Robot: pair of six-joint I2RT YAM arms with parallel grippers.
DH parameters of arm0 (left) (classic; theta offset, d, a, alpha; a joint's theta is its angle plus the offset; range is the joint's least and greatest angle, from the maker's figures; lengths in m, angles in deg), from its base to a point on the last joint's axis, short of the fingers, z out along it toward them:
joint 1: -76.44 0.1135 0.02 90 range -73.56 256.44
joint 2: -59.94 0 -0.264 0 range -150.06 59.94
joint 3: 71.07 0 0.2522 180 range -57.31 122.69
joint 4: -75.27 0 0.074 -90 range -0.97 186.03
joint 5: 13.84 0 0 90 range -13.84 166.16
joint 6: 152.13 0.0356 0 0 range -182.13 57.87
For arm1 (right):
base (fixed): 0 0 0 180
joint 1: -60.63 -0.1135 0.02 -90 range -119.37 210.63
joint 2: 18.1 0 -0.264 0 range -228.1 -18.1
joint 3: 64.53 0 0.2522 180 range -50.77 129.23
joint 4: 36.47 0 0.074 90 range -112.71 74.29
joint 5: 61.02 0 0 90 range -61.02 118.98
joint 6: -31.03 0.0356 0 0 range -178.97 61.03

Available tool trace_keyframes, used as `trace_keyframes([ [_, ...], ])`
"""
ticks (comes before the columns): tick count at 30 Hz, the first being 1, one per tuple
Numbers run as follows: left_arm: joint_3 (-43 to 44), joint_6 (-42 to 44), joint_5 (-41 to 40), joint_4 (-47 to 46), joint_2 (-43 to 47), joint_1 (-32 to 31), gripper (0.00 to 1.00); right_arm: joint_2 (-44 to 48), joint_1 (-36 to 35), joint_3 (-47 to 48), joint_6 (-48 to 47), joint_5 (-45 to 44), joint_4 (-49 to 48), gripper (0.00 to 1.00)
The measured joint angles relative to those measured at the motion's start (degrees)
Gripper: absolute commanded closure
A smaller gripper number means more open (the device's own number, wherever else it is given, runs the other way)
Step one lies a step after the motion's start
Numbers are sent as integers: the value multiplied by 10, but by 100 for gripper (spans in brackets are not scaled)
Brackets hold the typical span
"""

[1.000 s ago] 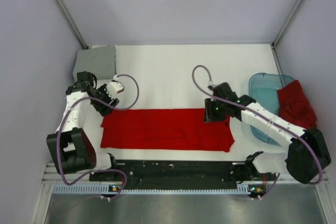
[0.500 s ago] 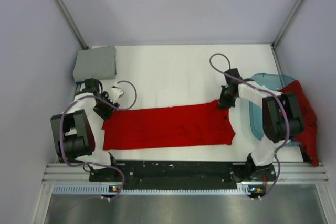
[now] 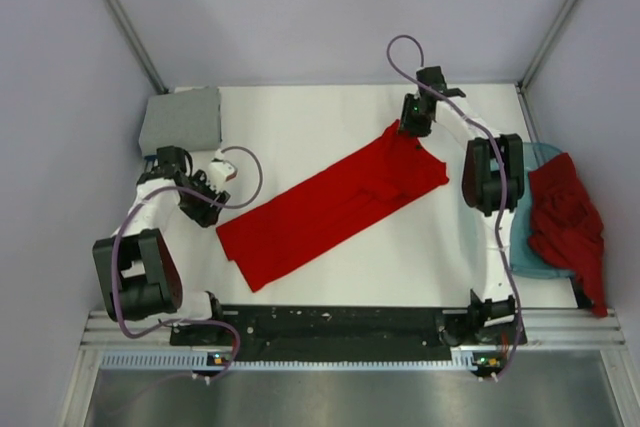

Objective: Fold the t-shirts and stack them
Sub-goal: Rotate the tshirt 80 degrees

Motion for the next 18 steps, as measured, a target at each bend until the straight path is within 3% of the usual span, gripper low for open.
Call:
trace_keyframes([
  [3,0,-12,9,3,0,-17,41,51,0,-43,-22,-14,4,57],
  [8,0,-30,-2,-22,-27,-67,44,224,0,-224,-32,-51,14,76],
  [11,-4,-34,-12,-46,-50,-91,46,281,0,-303,-26,-65,14,82],
  [15,-30,-25,-31,-68,-57,-110,47,253,1,-340,-23,-78,20,89],
  [18,-66,-3,-43,-86,-40,-126,48,195,4,-315,-20,-73,31,90],
])
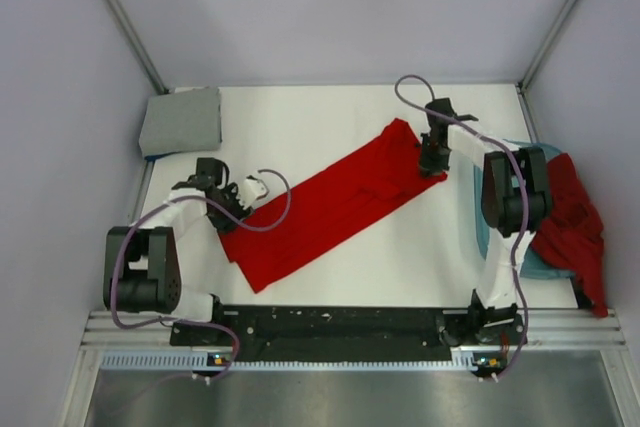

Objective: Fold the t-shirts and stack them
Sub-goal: Rotate the tshirt 80 degrees, then grab the bottom of the folded rectangular tshirt with both arms

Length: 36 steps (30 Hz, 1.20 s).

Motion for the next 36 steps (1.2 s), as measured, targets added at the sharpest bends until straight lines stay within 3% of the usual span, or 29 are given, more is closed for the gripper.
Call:
trace_keyframes([
  [2,-31,21,-15,-20,30,-23,48,-36,2,52,0,2,3,90],
  [5,-63,44,-22,-19,71,-67,46,-132,4,203,-1,19,43,86],
  [10,-84,49,55,70,126,-153,43,-293,5,464,4,96,36,57],
  [15,-59,54,128,180,211,-179,39,-310,5,516,-16,138,37,43],
  [19,1,73,148,225,229,-179,36,-198,-3,384,-70,149,5,40],
  [24,-13,146,160,226,231,-179,36,138,-90,44,-195,183,-112,38],
  [26,-43,190,165,217,231,-178,36,279,-170,-82,-246,221,-193,1],
  [30,-99,271,173,210,232,-168,36,475,-310,-318,-329,338,-369,1],
  [33,-127,313,165,183,232,-155,36,493,-403,-417,-404,339,-398,4],
  [36,-144,343,155,155,231,-150,36,420,-504,-447,-463,313,-397,7],
])
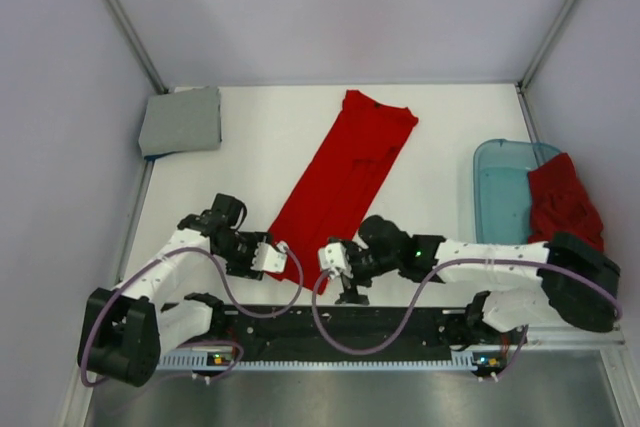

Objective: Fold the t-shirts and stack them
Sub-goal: Grab the bottom of the folded rectangular tshirt with both arms

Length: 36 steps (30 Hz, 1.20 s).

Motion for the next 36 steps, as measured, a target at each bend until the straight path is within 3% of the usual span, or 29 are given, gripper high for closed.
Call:
trace_keyframes([
  [3,-11,26,-9,-23,-1,0,39,-64,-49,-2,-35,-13,-4,11],
  [7,-19,40,-15,-41,-9,0,51,-114,-54,20,-68,-19,3,19],
  [13,-25,48,-15,-67,-19,0,80,-181,-54,116,-127,-34,42,25],
  [17,-40,50,-14,-88,-7,0,100,-204,-54,118,-171,-31,56,28],
  [20,-57,56,-17,-102,15,0,100,-223,-55,121,-212,-14,66,37],
  [25,-70,63,-19,-111,37,0,100,-263,-58,146,-272,2,88,74],
  [29,-71,62,-21,-104,45,0,100,-266,-76,145,-292,-14,93,97],
  [36,-58,28,9,-9,60,-3,100,-160,-85,67,-238,-37,97,100],
])
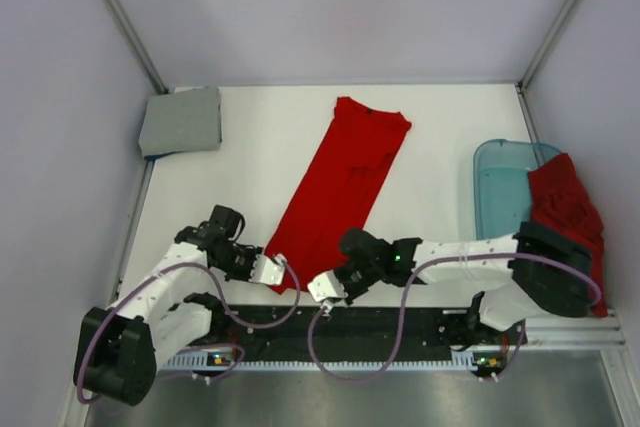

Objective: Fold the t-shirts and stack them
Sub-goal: Grab the bottom of the folded rectangular tshirt with both arms, then fold the folded rectangular tshirt in 1/3 of the way

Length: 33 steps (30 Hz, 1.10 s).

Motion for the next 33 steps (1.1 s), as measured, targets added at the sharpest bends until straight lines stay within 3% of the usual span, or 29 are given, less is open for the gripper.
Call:
trace_keyframes([
  [7,97,-124,39,46,-9,-5,100,174,31,-78,156,-12,-81,100],
  [14,253,-273,46,-15,-126,-23,100,210,193,-97,247,-21,-135,100],
  [20,445,-360,12,-56,-316,-38,100,168,315,-64,250,-15,-155,100],
  [25,585,-394,-16,-67,-451,-45,100,88,372,-12,214,-5,-166,100],
  [33,710,-419,-50,-64,-596,-53,100,-38,436,73,166,12,-156,100],
])
